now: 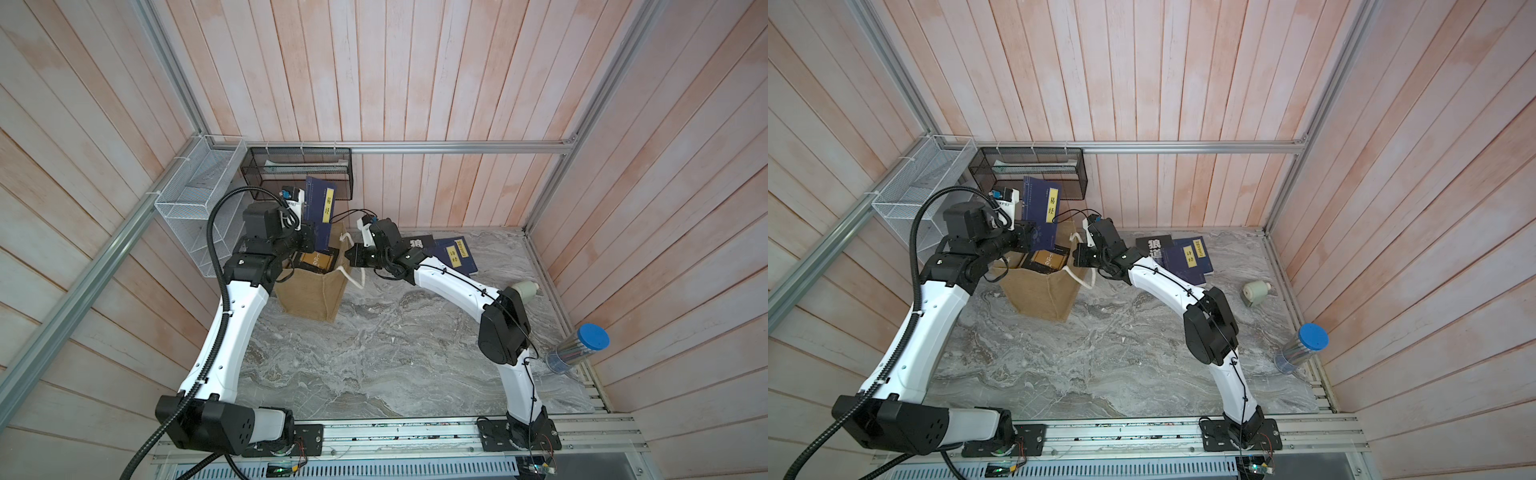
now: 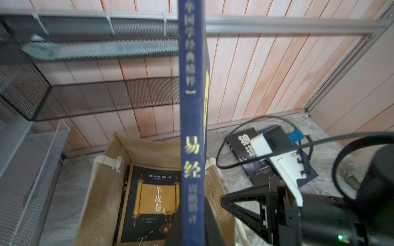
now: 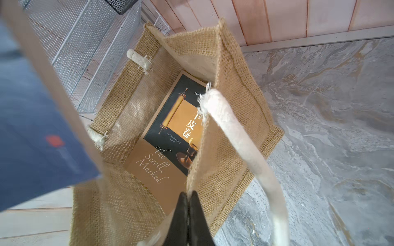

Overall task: Put the books into the canvas bag
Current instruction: Place the book in the canvas bag.

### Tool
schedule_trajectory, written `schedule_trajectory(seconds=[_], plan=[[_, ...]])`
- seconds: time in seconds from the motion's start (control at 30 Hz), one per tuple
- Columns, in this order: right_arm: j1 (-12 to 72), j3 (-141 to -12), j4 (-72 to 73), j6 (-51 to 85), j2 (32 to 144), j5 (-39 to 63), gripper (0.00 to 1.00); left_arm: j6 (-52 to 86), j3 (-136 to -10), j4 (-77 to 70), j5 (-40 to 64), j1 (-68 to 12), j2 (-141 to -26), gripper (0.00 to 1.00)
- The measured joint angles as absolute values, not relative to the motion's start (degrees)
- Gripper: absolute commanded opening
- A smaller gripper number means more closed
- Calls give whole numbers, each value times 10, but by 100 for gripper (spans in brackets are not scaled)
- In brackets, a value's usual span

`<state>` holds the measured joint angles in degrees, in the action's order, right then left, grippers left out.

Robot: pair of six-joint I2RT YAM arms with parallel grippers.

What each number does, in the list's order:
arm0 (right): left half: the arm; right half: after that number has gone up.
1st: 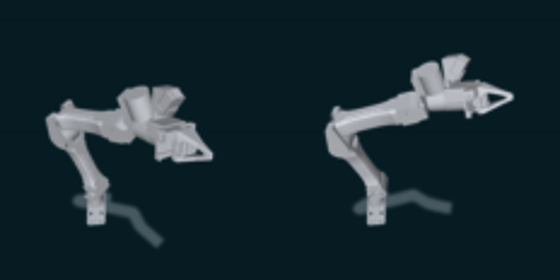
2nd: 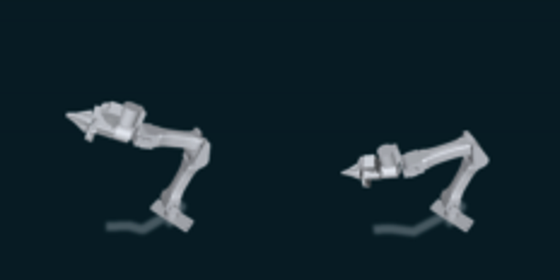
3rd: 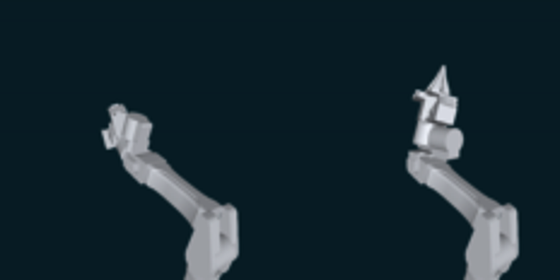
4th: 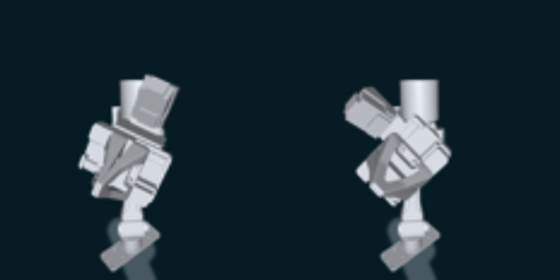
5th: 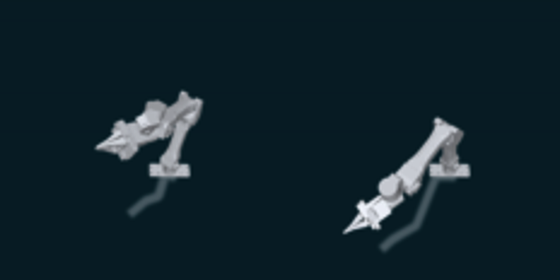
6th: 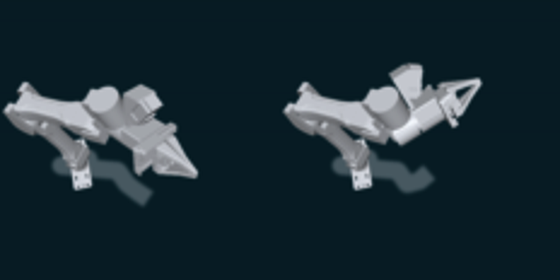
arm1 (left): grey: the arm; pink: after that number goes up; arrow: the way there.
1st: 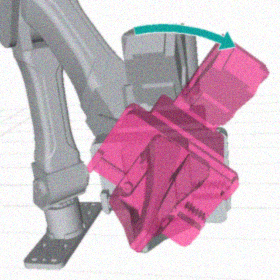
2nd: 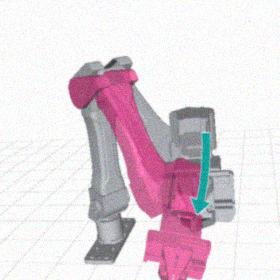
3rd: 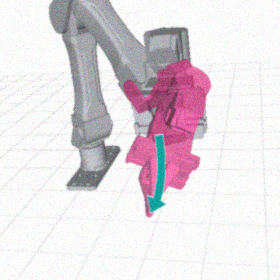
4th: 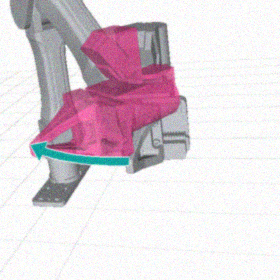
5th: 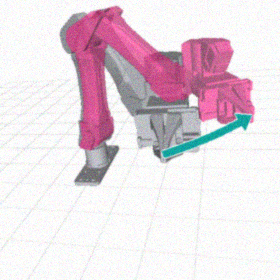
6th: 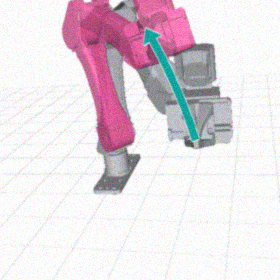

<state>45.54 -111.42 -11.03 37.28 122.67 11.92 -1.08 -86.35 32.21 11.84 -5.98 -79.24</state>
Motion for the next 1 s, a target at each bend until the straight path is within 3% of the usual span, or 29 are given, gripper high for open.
schedule_trajectory(seconds=[0.43, 0.87, 1.0], plan=[[453, -1114, -111, 364, 1222, 119, 0, -41, -857, 457, 185, -8, -838, 0], [453, -1111, -113, 352, 1215, 119, 0, -78, -908, 508, 253, -7, -976, 0], [453, -1111, -114, 347, 1215, 117, 0, -87, -926, 515, 265, -1, -1025, 6]])
